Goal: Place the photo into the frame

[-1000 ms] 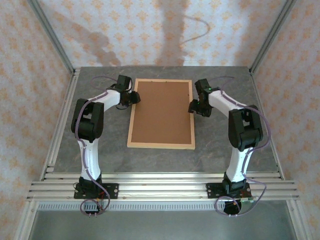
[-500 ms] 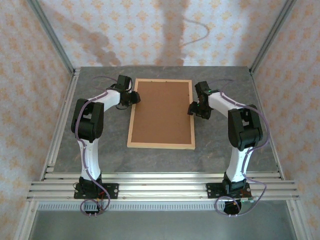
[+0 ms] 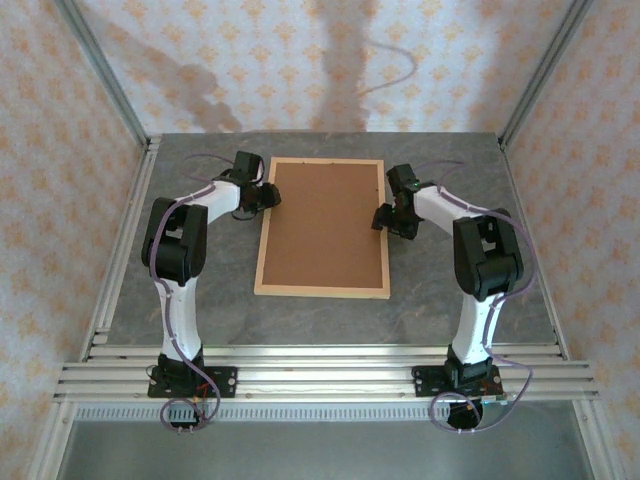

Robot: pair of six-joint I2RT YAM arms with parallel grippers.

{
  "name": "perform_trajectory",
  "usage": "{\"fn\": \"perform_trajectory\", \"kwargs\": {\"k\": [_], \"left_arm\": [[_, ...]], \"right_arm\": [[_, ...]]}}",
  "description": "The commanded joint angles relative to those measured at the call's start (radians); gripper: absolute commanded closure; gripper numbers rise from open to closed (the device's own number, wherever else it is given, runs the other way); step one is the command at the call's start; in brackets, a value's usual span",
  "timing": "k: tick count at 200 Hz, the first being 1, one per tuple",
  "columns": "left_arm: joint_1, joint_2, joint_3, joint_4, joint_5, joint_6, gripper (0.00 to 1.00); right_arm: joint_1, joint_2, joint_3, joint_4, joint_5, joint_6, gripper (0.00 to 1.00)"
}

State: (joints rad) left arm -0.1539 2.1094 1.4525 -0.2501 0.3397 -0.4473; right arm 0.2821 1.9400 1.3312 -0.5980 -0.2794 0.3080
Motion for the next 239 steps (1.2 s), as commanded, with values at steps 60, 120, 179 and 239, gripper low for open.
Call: {"fn": "perform_trajectory", "kwargs": {"k": [60, 120, 179, 239], "left_arm": [[-0.008, 0.019, -0.059, -0.065, 0.036, -0.021, 0.61], [-0.009, 0.018, -0.056, -0.071, 0.035, -0.016, 0.61], [-0.008, 0.018, -0.058, -0.078, 0.024, -0.016, 0.61], [0.006, -0.004, -0.061, -0.079, 0.004, -0.016, 0.61]], "right_arm": [[0.058, 0.130, -0.047, 0.000, -0.092, 0.056, 0.35], [0.066, 0.153, -0.047, 0.025, -0.109, 0.072, 0.35], [0.066, 0.089, -0.031, 0.017, -0.085, 0.050, 0.35], [0.039, -0.097, -0.001, -0.055, 0.028, 0.006, 0.34]]}}
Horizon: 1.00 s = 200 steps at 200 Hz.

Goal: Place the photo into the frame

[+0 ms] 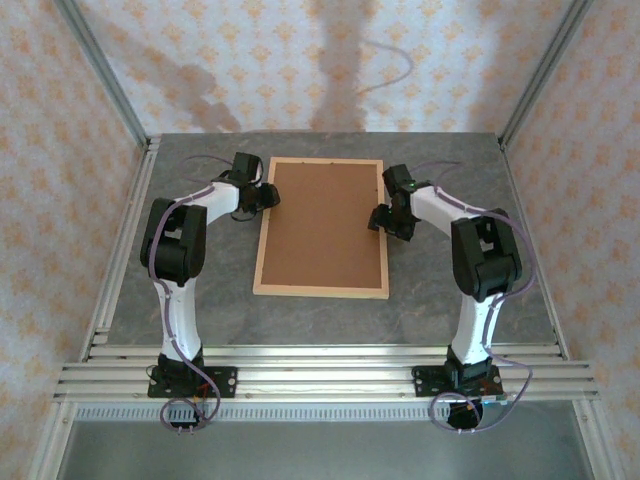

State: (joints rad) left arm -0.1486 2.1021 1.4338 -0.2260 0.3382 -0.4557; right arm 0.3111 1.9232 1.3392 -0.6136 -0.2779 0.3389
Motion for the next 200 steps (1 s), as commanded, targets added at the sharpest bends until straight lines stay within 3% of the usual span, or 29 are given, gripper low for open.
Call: {"fn": "perform_trajectory", "kwargs": {"k": [1, 51, 83, 161, 200], "left_arm": [[0.001, 0.004, -0.042, -0.103, 0.006, -0.008, 0.61], [0.004, -0.004, -0.042, -0.108, 0.001, -0.002, 0.60], [0.004, -0.006, -0.046, -0.105, 0.004, -0.007, 0.60], [0.004, -0.008, -0.035, -0.110, 0.006, -0.021, 0.60], [0.004, -0.013, -0.043, -0.116, -0.002, -0.020, 0.60]], "right_arm": [[0.007, -0.081, -0.009, -0.041, 0.028, -0.024, 0.34], [-0.022, -0.168, -0.081, -0.063, 0.063, -0.012, 0.34], [-0.022, -0.221, -0.165, -0.093, 0.018, -0.019, 0.34], [0.035, -0.337, -0.346, -0.127, -0.051, 0.011, 0.34], [0.044, -0.361, -0.388, -0.137, -0.022, 0.016, 0.34]]}}
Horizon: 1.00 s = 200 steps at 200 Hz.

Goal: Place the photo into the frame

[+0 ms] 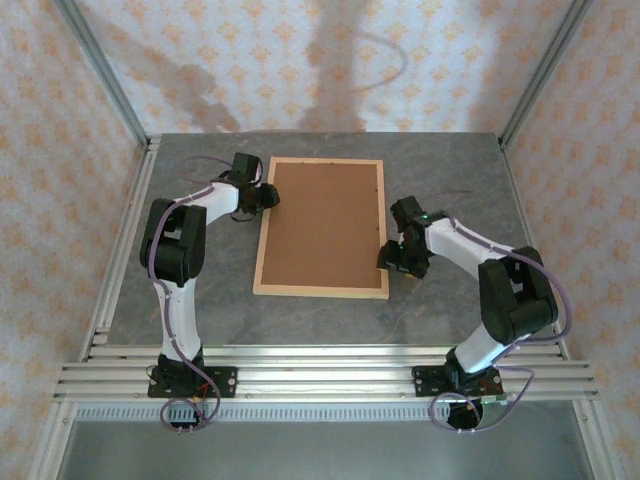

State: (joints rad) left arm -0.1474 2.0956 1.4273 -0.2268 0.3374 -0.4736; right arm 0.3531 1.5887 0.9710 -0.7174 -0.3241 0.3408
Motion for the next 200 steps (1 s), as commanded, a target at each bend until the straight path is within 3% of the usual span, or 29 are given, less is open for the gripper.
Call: {"fn": "perform_trajectory", "kwargs": {"k": [1, 200], "left_arm": [[0.003, -0.005, -0.037, -0.114, -0.001, -0.001, 0.60], [0.002, -0.023, -0.065, -0.108, 0.009, -0.013, 0.60]], "right_arm": [[0.002, -0.025, -0.020, -0.035, 0.026, 0.014, 0.34], [0.014, 0.168, -0.102, 0.169, -0.092, 0.056, 0.34]]}}
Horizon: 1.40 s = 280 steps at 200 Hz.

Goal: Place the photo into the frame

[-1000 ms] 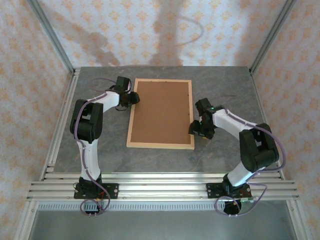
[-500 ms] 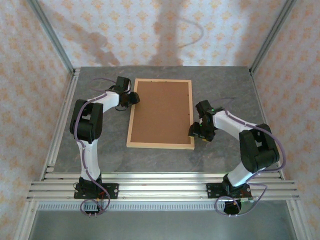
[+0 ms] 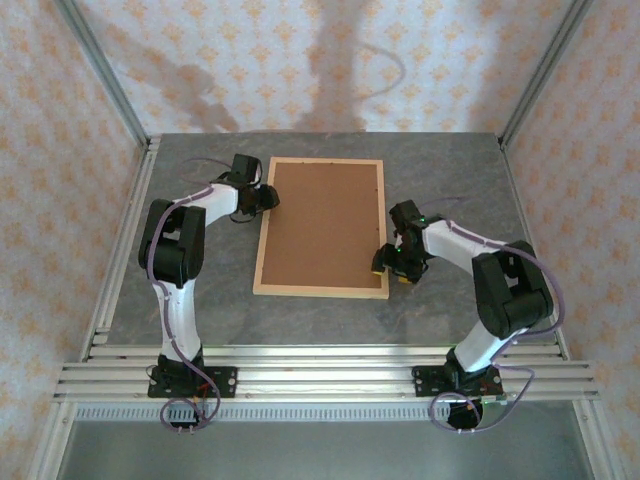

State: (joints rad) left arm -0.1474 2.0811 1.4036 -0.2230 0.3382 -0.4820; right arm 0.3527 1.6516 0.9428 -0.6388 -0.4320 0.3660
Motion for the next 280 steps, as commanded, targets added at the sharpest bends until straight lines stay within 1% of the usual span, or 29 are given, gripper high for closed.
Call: {"fn": "perform_trajectory", "kwargs": {"k": [1, 59, 93, 135, 151, 184, 199, 231, 251, 280], "left_arm": [[0.002, -0.009, -0.041, -0.112, 0.008, -0.005, 0.60], [0.003, -0.017, -0.051, -0.112, 0.003, -0.007, 0.60], [0.003, -0.019, -0.052, -0.111, 0.004, -0.009, 0.60], [0.009, -0.044, -0.046, -0.130, -0.021, 0.009, 0.59], [0.012, -0.054, -0.040, -0.137, -0.022, 0.011, 0.55], [0.017, -0.074, -0.031, -0.148, 0.000, 0.011, 0.45], [0.017, -0.089, -0.030, -0.158, -0.006, 0.016, 0.37], [0.021, -0.120, -0.040, -0.174, -0.028, 0.021, 0.23], [0.031, -0.138, -0.059, -0.174, -0.024, 0.016, 0.19], [0.058, -0.163, -0.103, -0.143, -0.005, -0.007, 0.12]], "right_arm": [[0.013, 0.106, -0.074, 0.092, 0.015, 0.031, 0.34], [0.014, 0.140, -0.085, 0.125, 0.005, 0.040, 0.34], [0.014, 0.081, -0.034, 0.091, -0.004, 0.030, 0.34], [0.006, -0.017, 0.078, -0.040, 0.120, -0.035, 0.33], [-0.007, -0.026, 0.118, -0.055, 0.122, -0.053, 0.33], [-0.045, 0.027, 0.218, -0.040, 0.057, -0.082, 0.33], [-0.053, 0.071, 0.272, -0.019, 0.040, -0.100, 0.33], [-0.083, 0.177, 0.375, 0.037, 0.035, -0.112, 0.33], [-0.095, 0.248, 0.432, 0.045, 0.034, -0.128, 0.34], [-0.098, 0.327, 0.504, 0.010, 0.081, -0.176, 0.38]]}}
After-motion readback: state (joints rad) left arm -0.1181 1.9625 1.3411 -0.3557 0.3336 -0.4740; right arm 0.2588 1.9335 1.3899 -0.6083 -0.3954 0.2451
